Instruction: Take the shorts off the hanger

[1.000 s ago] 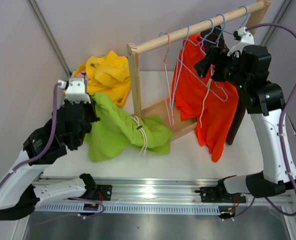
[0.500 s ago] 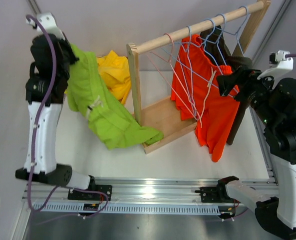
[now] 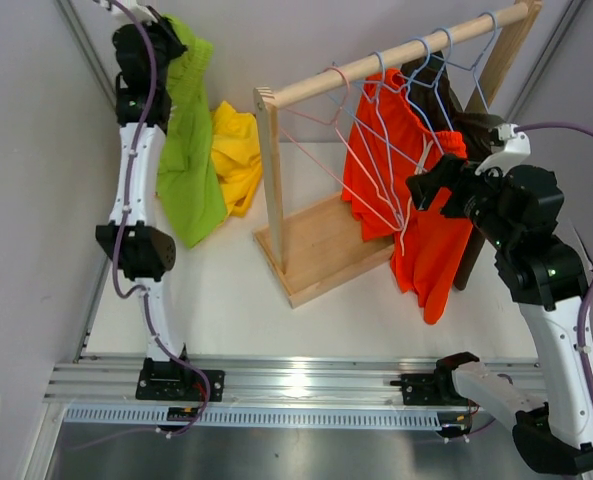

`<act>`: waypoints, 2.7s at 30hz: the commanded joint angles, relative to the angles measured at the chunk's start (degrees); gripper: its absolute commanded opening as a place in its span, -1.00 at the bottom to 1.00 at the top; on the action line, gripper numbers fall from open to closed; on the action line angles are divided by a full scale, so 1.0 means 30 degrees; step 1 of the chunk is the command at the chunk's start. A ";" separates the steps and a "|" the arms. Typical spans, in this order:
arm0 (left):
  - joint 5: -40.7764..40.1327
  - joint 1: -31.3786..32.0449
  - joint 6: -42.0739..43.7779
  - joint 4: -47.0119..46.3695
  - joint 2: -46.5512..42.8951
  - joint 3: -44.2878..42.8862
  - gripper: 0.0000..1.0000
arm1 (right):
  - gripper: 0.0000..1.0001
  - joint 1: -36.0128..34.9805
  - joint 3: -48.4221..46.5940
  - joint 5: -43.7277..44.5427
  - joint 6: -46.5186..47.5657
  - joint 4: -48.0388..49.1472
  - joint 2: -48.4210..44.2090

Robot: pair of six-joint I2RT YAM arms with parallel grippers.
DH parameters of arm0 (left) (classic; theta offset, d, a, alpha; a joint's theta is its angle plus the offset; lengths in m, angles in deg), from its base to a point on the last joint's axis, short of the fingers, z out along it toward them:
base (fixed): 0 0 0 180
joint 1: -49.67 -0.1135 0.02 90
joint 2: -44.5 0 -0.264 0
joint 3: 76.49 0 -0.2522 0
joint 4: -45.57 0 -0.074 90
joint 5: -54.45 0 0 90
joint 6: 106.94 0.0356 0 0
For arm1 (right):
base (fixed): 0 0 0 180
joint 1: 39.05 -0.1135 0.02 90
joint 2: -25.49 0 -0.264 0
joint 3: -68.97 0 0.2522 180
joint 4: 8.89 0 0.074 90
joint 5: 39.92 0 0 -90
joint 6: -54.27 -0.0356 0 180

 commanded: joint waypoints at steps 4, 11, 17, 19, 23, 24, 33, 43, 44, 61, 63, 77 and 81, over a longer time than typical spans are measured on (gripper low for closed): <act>0.2858 0.0137 -0.2737 -0.1314 0.2449 0.3026 0.50 | 0.99 0.0034 -0.0160 -0.0368 -0.0217 0.2481 -0.1735; 0.1572 0.0137 -0.2566 -0.1455 -0.2172 1.1659 0.99 | 0.99 0.0034 -0.2677 0.0392 0.0748 0.1896 -0.1298; 0.0484 0.0313 -0.1685 0.0267 -0.7851 1.4430 0.99 | 0.99 0.0063 -0.5486 0.1124 0.1569 0.1691 0.0981; 0.0895 0.0459 -0.1246 0.0446 -0.9380 1.6468 0.99 | 0.99 0.0091 -0.6047 0.2383 0.2155 0.1690 0.1717; 0.0868 0.1364 -0.0483 -0.0430 -1.4008 2.1193 0.99 | 0.95 0.0267 -0.6752 0.3207 0.2830 0.2741 0.3271; 0.0896 0.1542 -0.0395 -0.0491 -1.5786 2.2506 0.99 | 0.93 0.0326 -0.6927 0.3323 0.2947 0.2774 0.3651; 0.1336 0.2978 -0.0075 0.0413 -2.3825 2.9896 0.99 | 0.85 0.1525 -1.0589 0.3705 0.3476 0.2715 0.7754; 0.1892 0.3037 0.0426 0.2029 -2.6643 3.2128 0.99 | 0.81 0.2055 -0.9977 0.3501 0.2920 0.3916 0.9191; 0.2009 0.3038 0.0426 0.1854 -2.6760 3.2274 0.99 | 0.80 0.2055 -0.9685 0.3442 0.2716 0.3975 0.9250; 0.2508 0.3038 0.0484 0.1794 -2.6732 3.2803 0.99 | 0.41 0.2055 -0.7837 0.2592 0.2041 0.4825 1.0421; 0.2567 0.3038 0.0484 0.1794 -2.6761 3.2832 0.99 | 0.33 0.2055 -0.7749 0.2417 0.2011 0.4884 1.0539; 0.3183 0.3358 0.0982 0.1648 -2.6790 3.2511 0.99 | -1.00 0.1851 -0.8275 0.1889 0.1366 0.4767 0.9691; 0.1602 0.6803 0.1742 0.1998 -2.6762 3.0816 0.99 | -1.00 0.1470 -0.9066 0.2006 0.1395 0.4183 0.8931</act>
